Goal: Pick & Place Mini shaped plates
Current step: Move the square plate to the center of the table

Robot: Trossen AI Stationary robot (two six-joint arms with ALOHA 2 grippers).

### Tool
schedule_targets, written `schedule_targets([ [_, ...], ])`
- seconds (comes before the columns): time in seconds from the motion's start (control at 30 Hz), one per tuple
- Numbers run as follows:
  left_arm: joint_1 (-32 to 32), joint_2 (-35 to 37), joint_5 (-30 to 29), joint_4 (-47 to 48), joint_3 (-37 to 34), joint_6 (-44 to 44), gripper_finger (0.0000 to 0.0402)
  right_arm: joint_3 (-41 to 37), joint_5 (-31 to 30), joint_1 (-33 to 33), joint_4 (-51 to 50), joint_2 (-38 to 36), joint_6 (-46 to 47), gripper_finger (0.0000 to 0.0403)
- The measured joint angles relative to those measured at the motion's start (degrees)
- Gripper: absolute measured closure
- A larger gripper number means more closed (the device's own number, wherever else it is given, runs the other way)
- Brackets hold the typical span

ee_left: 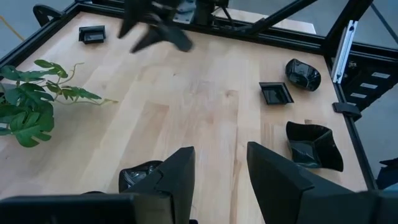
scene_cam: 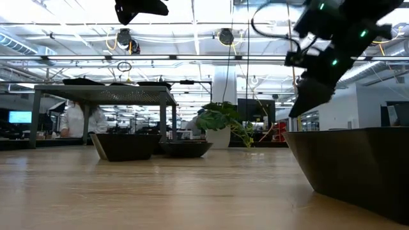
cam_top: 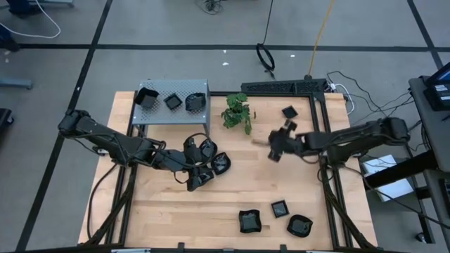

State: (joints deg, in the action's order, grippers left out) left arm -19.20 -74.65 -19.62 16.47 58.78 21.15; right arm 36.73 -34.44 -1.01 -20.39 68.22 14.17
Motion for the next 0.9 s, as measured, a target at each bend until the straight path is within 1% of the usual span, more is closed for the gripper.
schedule_targets([
  [0.1,0.0,0.0,0.0,0.0,0.0,0.01,0.0252,-1.73,0.03,-8.28,3.84,-0.33,3.85,0.023],
  [0.17,0.0,0.0,0.0,0.0,0.0,0.04,0.0252,-1.79,0.59,-14.23,4.9,0.06,4.3,0.0227],
  [0.23,0.0,0.0,0.0,0.0,0.01,0.15,0.0252,-1.79,4.12,-20.13,6.84,0.74,2.96,0.0225],
  [0.33,0.0,0.0,-0.01,0.0,0.01,0.65,0.0252,-1.79,11.16,-28.64,8.74,1.47,1.84,0.0225],
  [0.43,0.0,0.0,0.0,0.0,0.0,0.45,0.0252,-1.77,17.2,-35.19,9.69,2.57,2.32,0.0225],
  [0.53,0.0,0.0,-0.01,0.0,0.01,0.29,0.0252,-1.77,19.49,-38.9,11.36,3.92,1.27,0.0225],
  [0.6,0.17,0.0,-0.01,0.0,0.01,0.18,0.0252,-1.77,19.87,-40.23,12.25,4.99,-0.02,0.0225],
  [0.67,0.2,0.0,-0.02,0.02,0.0,0.17,0.0252,-1.77,21.13,-40.99,12.5,6.04,-1.33,0.0225],
  [0.9,0.22,0.0,-0.02,0.02,0.0,-0.29,0.0252,-1.77,21.05,-42.94,12.51,10.87,-2.49,0.0225],
])
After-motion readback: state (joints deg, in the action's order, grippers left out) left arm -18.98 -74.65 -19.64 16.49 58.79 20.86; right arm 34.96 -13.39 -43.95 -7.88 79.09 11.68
